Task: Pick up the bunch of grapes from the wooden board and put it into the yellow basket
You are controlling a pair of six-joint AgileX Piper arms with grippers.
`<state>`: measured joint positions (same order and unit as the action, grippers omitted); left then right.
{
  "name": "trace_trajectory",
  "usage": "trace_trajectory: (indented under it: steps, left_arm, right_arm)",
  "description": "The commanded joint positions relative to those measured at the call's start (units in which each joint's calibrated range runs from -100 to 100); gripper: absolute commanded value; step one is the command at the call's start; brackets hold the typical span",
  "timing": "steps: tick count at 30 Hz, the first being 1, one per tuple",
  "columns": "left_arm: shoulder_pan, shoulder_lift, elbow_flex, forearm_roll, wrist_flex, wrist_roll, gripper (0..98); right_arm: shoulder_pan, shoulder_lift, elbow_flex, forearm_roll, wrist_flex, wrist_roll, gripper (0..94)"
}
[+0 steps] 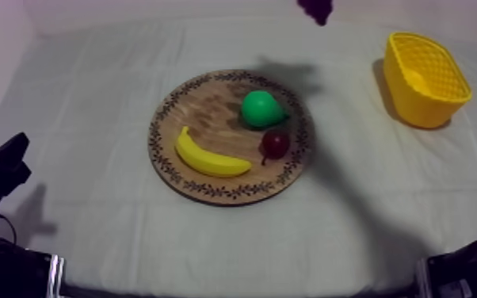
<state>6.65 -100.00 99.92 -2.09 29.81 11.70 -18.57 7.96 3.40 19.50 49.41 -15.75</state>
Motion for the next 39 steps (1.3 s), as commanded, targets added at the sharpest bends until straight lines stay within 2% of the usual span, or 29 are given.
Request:
trace_trajectory:
  steps: [1,9,21,39]
  left_arm:
    - [0.0,0.0,0.0,0.02,0.0,0.0,0.1]
    - [0.0,0.0,0.0,0.02,0.0,0.0,0.1]
    - [0.0,0.0,0.0,0.02,0.0,0.0,0.1]
    - [0.0,0.0,0.0,0.02,0.0,0.0,0.1]
  right_arm:
    - [2.6,-2.2,1.5,0.0,-1.2,1.0,31.5]
    - [9.6,-7.4,7.0,0.2,-6.0,5.3,30.8]
    - [18.5,-10.5,16.0,1.4,-15.3,7.9,30.7]
    - [25.8,-3.4,28.1,1.1,-27.5,11.1,31.7]
